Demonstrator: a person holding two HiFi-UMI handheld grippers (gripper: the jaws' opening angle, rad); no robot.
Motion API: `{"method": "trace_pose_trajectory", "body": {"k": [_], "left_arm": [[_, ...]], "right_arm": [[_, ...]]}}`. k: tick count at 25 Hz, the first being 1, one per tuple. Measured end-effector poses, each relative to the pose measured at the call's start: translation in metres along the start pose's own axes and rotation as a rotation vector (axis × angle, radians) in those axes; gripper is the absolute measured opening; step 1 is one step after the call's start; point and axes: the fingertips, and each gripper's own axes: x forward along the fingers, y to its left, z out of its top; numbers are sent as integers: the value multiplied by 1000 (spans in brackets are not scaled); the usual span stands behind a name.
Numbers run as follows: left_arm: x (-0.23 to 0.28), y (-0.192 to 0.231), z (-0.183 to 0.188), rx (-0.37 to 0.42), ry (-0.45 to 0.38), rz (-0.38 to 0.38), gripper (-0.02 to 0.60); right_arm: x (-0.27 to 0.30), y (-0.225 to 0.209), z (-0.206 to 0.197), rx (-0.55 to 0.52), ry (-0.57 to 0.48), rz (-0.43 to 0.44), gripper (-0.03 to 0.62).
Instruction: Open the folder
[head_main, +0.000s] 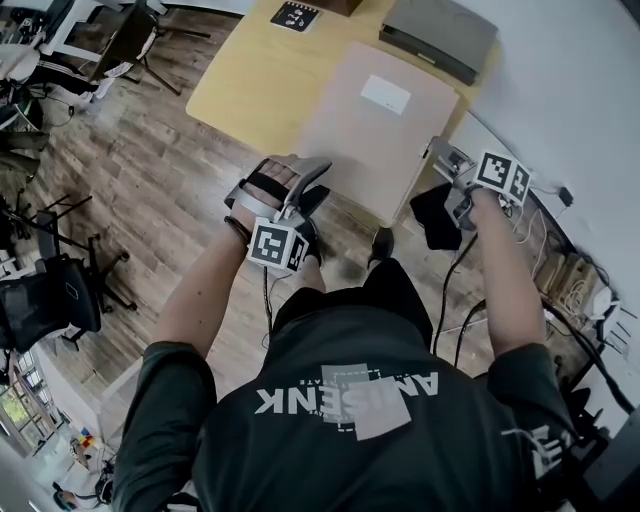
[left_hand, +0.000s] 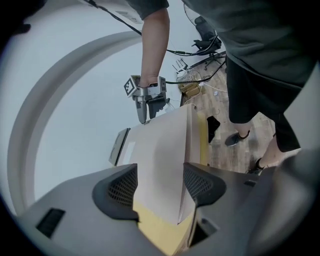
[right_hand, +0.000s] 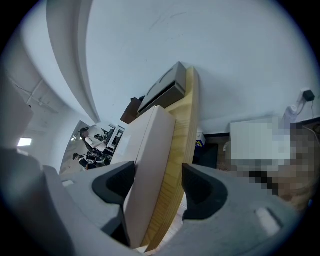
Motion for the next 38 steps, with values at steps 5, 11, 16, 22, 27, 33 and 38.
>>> {"method": "trace_pose_trajectory", "body": {"k": [5,11,16,22,27,33,38], "left_arm": [[1,0,1,-66,-20,26,285],[2,0,8,-95,-51,62,285],[6,-6,16,-96,-76,113,262],[13,-8,25,-74,-101,104,192],[17,-19,27,-90,-126,42,68],[20,-17,24,-157,-157,3,62],[20,-7,18,-345,-157,-15,11]], "right_arm": [[1,0,-1,42,-16,18,285],[0,-1,0,52,-9,25,285],[1,0,-1,39,8,30,285],[2,1,1,58,-11,35,285],[2,0,1,70,8,50,285],[4,-2,1,146,-8,80,285],[6,-3,2,166,-7,87,287]]}}
